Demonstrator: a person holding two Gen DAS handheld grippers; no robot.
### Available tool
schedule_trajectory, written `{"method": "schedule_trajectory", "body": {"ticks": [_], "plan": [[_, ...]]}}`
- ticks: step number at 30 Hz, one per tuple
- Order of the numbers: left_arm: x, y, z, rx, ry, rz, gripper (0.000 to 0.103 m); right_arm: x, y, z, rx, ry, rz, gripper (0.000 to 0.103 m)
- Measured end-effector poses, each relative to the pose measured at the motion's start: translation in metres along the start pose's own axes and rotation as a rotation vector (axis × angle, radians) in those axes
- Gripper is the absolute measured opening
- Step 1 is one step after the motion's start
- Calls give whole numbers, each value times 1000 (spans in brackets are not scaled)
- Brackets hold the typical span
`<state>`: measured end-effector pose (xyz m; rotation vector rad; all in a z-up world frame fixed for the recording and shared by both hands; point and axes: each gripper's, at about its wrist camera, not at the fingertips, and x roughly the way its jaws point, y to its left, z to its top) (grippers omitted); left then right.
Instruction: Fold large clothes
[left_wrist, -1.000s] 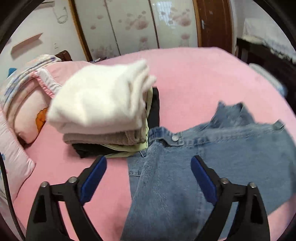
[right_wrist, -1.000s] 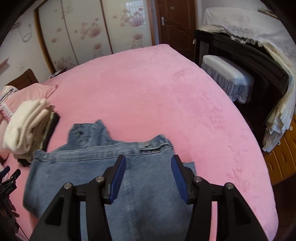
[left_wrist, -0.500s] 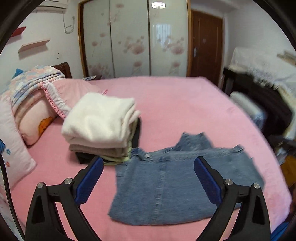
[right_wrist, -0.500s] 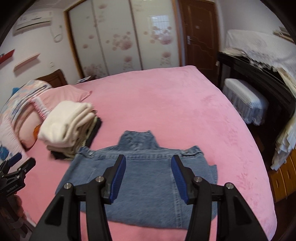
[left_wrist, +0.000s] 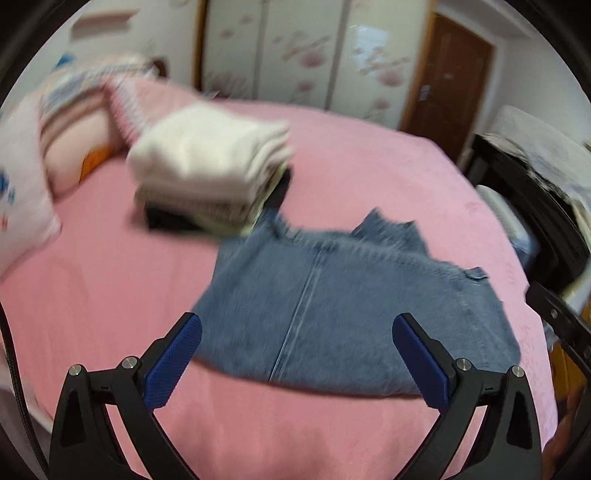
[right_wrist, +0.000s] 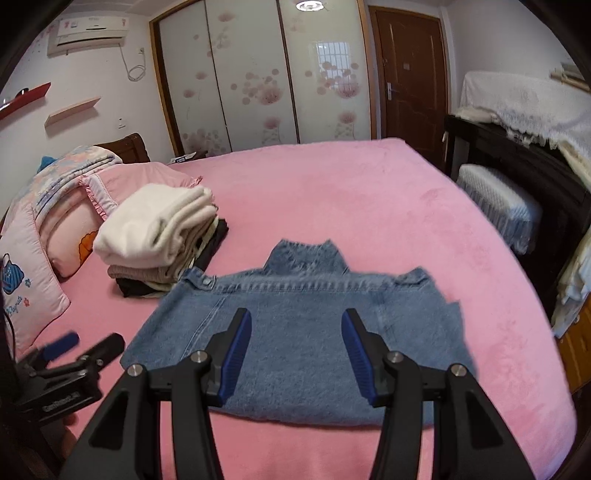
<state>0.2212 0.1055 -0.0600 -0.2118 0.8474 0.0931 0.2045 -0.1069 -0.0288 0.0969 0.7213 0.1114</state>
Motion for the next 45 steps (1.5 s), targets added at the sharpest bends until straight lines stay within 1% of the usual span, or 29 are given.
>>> {"method": "schedule_trajectory", "body": {"ticks": [3, 5, 8, 9, 10, 11, 12, 14, 15, 20, 23, 25, 27, 30, 32, 33, 34, 35, 36, 37, 39, 40, 42, 44, 45], "plan": [[22, 17, -12, -60, 44, 5, 102, 15, 0, -14, 16, 19, -7, 51], [34, 26, -22, -82, 65, 12, 103, 24, 0, -23, 12, 24, -20, 51], [55, 46, -40, -142, 111, -9, 102, 38, 5, -36, -3, 38, -34, 51], [62, 52, -45, -165, 123, -17, 102, 41, 7, -40, -7, 44, -35, 49], [69, 60, -52, -197, 141, -33, 102, 47, 10, -45, -14, 50, -31, 48], [76, 67, -58, -227, 154, -46, 102, 50, 12, -48, -19, 55, -30, 43], [83, 74, -64, -259, 165, -60, 101, 55, 14, -52, -27, 63, -30, 36], [96, 85, -73, -311, 185, -93, 98, 64, 20, -59, -40, 76, -25, 27], [104, 91, -78, -339, 194, -116, 96, 68, 22, -61, -44, 80, -28, 26], [132, 109, -87, -448, 206, -212, 96, 84, 28, -73, -48, 91, -6, 24], [152, 118, -89, -509, 205, -250, 96, 93, 30, -79, -40, 100, 16, 23], [159, 118, -87, -510, 174, -261, 96, 98, 30, -81, -34, 109, 23, 23], [164, 116, -82, -490, 145, -273, 96, 103, 29, -83, -30, 116, 32, 23], [174, 109, -69, -445, 115, -270, 96, 108, 30, -86, -24, 122, 45, 23], [180, 107, -61, -435, 100, -258, 96, 111, 30, -87, -25, 121, 49, 23], [181, 106, -57, -439, 94, -255, 91, 112, 30, -87, -29, 120, 46, 23], [183, 107, -54, -448, 86, -249, 81, 113, 30, -88, -32, 119, 45, 23], [185, 107, -50, -458, 80, -243, 74, 114, 30, -88, -36, 121, 44, 23], [187, 110, -47, -475, 77, -240, 57, 116, 30, -88, -40, 123, 43, 23], [187, 113, -45, -493, 78, -251, 41, 117, 30, -87, -43, 126, 42, 23], [187, 119, -39, -523, 91, -301, 30, 120, 31, -87, -50, 127, 38, 23], [183, 119, -38, -521, 86, -306, 28, 121, 31, -86, -53, 127, 33, 23], [173, 109, -31, -469, 64, -282, 25, 124, 32, -86, -59, 124, 24, 23], [158, 94, -21, -406, 23, -251, 24, 127, 33, -87, -68, 121, 8, 22], [149, 87, -17, -382, -2, -247, 24, 129, 33, -87, -71, 121, 7, 20]]}}
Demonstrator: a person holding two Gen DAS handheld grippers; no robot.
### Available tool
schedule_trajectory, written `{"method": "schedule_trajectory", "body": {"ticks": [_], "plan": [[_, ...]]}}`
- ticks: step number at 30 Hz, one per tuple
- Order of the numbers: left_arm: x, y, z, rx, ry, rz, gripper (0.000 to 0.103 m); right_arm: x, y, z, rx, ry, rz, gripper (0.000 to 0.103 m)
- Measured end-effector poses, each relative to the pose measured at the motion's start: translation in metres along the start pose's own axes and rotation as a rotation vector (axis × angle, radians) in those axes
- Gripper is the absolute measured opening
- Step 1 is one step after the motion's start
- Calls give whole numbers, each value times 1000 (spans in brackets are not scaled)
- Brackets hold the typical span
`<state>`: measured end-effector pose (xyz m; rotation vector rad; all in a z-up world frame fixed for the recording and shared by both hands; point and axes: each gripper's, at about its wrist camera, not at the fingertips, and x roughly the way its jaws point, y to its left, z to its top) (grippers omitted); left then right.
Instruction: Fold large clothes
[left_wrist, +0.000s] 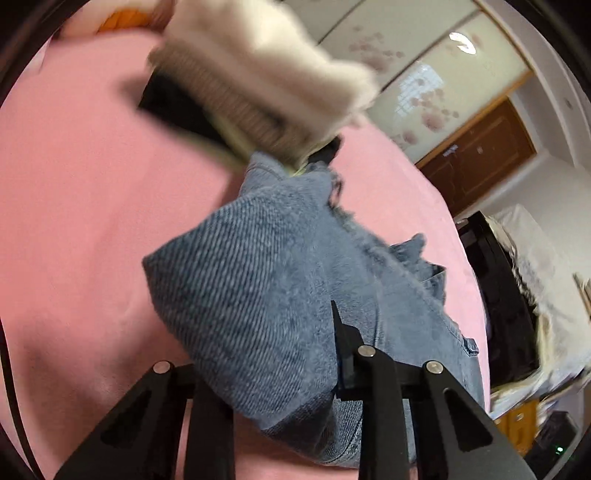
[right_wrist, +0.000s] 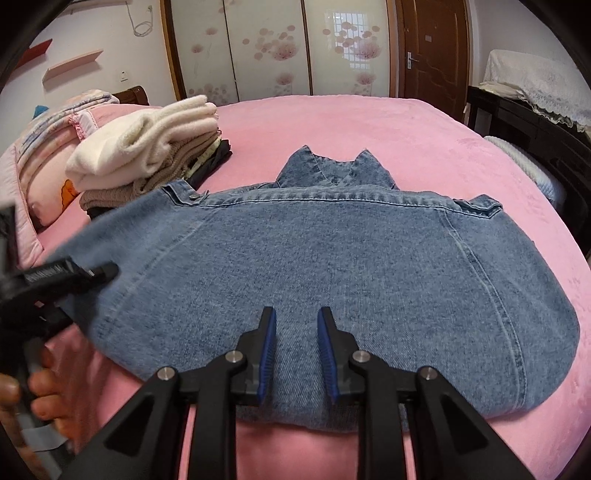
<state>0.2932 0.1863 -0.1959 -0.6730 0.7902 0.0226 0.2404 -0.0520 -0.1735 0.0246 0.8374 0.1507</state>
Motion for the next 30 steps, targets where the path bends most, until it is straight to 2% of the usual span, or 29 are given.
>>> {"method": "schedule_trajectory", "body": {"ticks": [4, 10, 13, 16, 19, 20, 24, 30], "plan": [[-25, -44, 3, 110, -78, -29, 23, 15, 3, -5, -32, 37, -48, 15], [-47, -114, -3, 311, -147, -77, 19, 33, -1, -18, -27, 73, -31, 15], [-52, -144, -8, 387, -153, -112, 16, 34, -12, -18, 24, 77, 28, 16], [-49, -178, -15, 449, -153, -125, 15, 30, -28, -17, 98, 92, 127, 15], [-42, -207, -23, 475, -135, -153, 14, 14, -52, -18, 215, 89, 216, 12], [-40, -216, -26, 480, -124, -163, 14, 7, -61, -19, 246, 75, 219, 13], [-27, -256, -51, 516, -79, -200, 14, -40, -106, -28, 305, -14, 104, 13], [12, -313, -123, 624, 10, -229, 14, -86, -169, -49, 342, -62, -86, 13]]}}
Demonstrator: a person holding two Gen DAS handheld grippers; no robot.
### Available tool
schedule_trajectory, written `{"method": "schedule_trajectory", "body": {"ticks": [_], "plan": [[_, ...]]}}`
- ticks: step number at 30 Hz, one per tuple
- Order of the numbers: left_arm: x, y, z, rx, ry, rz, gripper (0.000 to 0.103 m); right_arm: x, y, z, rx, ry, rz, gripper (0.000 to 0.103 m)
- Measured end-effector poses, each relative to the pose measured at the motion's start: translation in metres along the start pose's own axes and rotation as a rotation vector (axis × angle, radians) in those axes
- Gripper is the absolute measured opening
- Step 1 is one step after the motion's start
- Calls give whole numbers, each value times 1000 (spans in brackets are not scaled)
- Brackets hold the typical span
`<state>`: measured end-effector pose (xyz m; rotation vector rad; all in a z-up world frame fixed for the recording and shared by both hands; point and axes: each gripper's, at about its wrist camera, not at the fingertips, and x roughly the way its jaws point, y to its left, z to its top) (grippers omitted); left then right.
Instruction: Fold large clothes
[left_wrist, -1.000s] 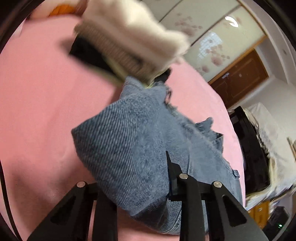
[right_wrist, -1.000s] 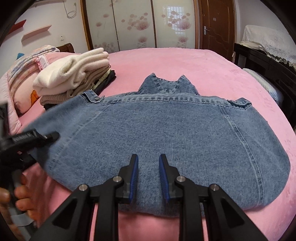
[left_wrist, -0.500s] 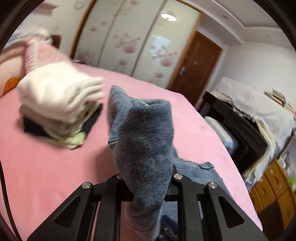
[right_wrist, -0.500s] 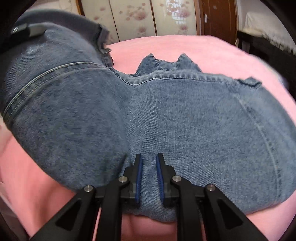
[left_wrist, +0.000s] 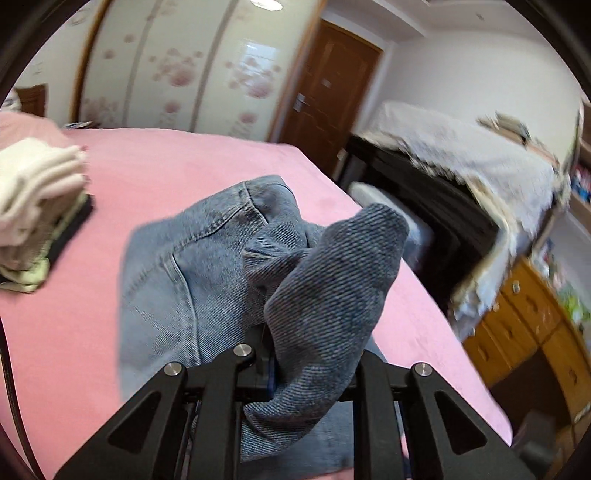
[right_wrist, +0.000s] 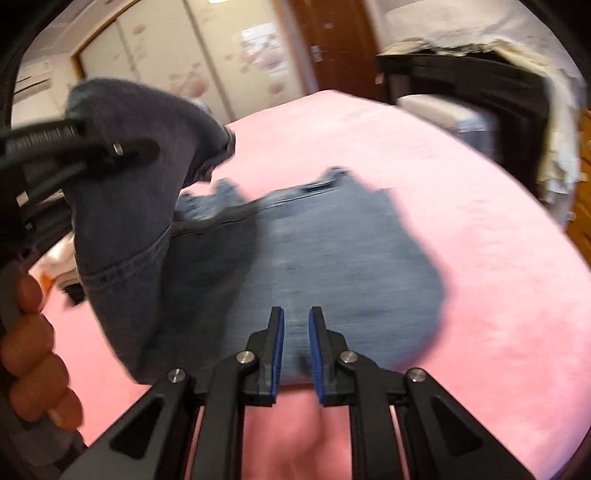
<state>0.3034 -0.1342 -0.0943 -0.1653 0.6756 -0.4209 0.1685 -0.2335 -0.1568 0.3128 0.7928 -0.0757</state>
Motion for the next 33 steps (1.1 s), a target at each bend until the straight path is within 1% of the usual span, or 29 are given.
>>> {"method": "schedule_trajectory", "body": {"ticks": [2, 5, 8, 9, 11, 14, 16, 17, 18, 19, 20, 21, 22, 25, 26, 27, 28, 29, 30, 31, 32, 33], "plan": [[19, -24, -19, 44, 49, 1, 14, -4, -19, -1, 24, 5, -39, 13], [46, -46, -50, 113, 136, 0, 14, -4, -43, -4, 71, 21, -74, 13], [66, -61, -81, 212, 194, 34, 14, -3, -56, -10, 98, 41, -84, 13], [70, -62, -88, 238, 205, 44, 15, 0, -59, -10, 105, 48, -83, 13], [68, -63, -91, 261, 189, 45, 16, 0, -62, -13, 119, 59, -71, 13], [63, -63, -85, 249, 190, 16, 21, -2, -64, -12, 121, 62, -58, 13], [59, -56, -79, 228, 203, -31, 33, -5, -63, -8, 111, 55, -55, 14], [55, -53, -76, 217, 211, -49, 36, -4, -66, -4, 108, 47, -50, 15], [52, -52, -72, 208, 217, -68, 45, -7, -66, -3, 106, 40, -45, 15], [45, -54, -69, 189, 225, -106, 56, -10, -65, -1, 104, 34, -40, 15], [37, -53, -66, 169, 229, -140, 63, -12, -65, 2, 102, 28, -33, 15], [26, -52, -62, 141, 232, -182, 76, -14, -64, 5, 99, 24, -26, 15], [18, -49, -60, 123, 233, -202, 85, -17, -63, 8, 97, 22, -21, 15], [-14, -45, -50, 91, 220, -254, 86, -26, -58, 16, 95, 17, 0, 16], [-24, -43, -46, 91, 206, -254, 86, -28, -58, 18, 97, 15, 5, 16], [-36, -40, -43, 96, 183, -250, 86, -31, -57, 21, 101, 14, 13, 20], [-44, -37, -40, 102, 167, -236, 86, -34, -57, 24, 105, 14, 24, 26], [-52, -31, -35, 106, 147, -208, 87, -38, -56, 28, 109, 11, 34, 31], [-59, -25, -31, 104, 123, -175, 87, -42, -55, 31, 111, 6, 47, 39], [-65, -17, -27, 99, 99, -125, 88, -46, -53, 35, 111, 1, 60, 48], [-69, -8, -24, 91, 80, -79, 89, -49, -52, 40, 107, -4, 72, 50], [-71, 2, -21, 81, 61, -30, 93, -51, -50, 44, 102, -12, 80, 52]]}}
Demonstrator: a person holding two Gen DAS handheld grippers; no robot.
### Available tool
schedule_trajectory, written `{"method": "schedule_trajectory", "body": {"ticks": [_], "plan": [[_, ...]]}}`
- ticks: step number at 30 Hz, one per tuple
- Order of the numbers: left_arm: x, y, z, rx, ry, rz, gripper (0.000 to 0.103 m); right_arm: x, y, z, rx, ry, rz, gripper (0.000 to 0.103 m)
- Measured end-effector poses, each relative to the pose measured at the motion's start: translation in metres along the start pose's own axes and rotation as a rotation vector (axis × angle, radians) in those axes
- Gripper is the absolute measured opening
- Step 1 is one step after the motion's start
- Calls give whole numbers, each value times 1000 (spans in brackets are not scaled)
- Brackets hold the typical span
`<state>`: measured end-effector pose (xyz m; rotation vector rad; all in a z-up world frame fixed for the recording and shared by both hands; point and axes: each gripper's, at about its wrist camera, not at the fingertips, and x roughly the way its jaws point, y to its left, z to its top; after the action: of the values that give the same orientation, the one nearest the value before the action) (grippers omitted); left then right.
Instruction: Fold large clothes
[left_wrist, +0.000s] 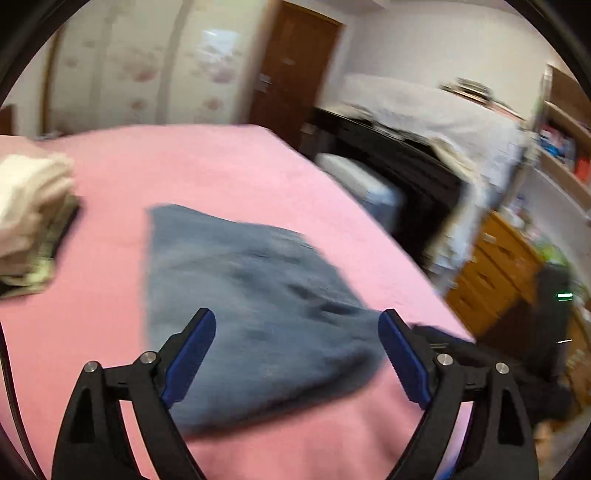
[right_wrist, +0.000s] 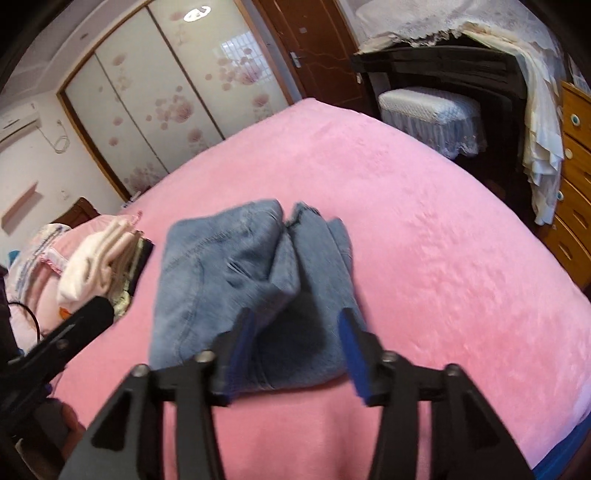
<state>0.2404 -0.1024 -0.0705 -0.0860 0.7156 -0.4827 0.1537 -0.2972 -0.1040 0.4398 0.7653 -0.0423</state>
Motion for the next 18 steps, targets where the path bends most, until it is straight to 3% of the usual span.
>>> {"method": "schedule_trajectory", "body": {"ticks": [3, 6, 12, 17, 18], "plan": [[7, 34, 1, -37, 4, 155, 93, 3, 9, 14, -27, 11, 30, 57], [29, 66, -7, -82, 68, 230, 93, 29, 18, 26, -55, 95, 62, 57], [67, 107, -33, -195, 168, 234, 93, 97, 32, 36, -138, 258, 34, 57], [83, 112, -43, -238, 181, 208, 93, 132, 35, 36, -158, 361, 16, 57], [84, 113, -43, -240, 180, 204, 93, 137, 35, 36, -157, 381, 10, 51]]}}
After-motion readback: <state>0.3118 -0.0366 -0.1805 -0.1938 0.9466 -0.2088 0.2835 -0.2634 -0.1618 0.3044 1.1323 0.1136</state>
